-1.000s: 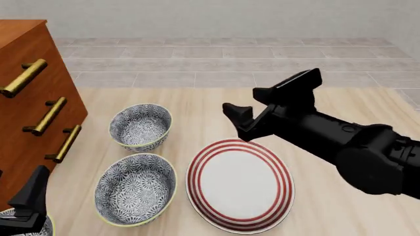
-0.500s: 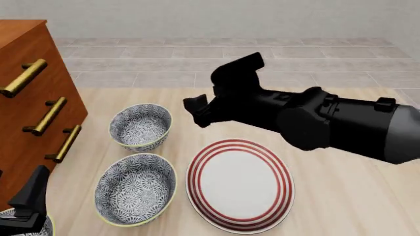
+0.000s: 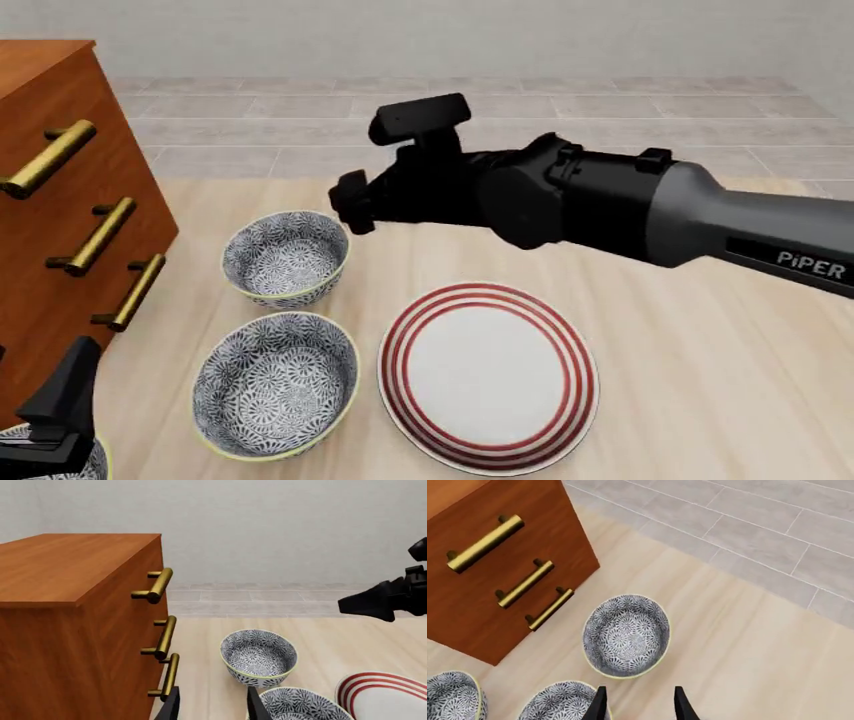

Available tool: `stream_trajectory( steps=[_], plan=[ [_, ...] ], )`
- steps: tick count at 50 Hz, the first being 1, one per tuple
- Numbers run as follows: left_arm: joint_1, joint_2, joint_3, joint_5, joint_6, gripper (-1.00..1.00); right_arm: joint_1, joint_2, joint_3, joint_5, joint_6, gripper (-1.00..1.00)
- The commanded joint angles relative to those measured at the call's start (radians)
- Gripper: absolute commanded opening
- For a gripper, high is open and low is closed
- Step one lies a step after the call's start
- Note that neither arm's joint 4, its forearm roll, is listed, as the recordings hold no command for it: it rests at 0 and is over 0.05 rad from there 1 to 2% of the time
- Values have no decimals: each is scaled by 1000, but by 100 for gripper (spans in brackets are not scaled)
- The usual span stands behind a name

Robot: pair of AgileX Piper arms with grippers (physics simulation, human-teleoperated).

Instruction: Pick up the bowl and put it in the front on the plate.

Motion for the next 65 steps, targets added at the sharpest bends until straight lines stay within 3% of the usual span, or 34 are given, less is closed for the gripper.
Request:
stream_trajectory(
  steps=[1,16,32,65],
  plan=[
    [0,0,0,0,0,100,-19,84,-110,45,63,100],
    [0,0,0,0,0,100,-101,203,-223,51,97,100],
    [0,0,0,0,0,100,-92,285,-281,51,165,100],
    [0,0,0,0,0,100,-84,448,-346,6,224,100]
  ],
)
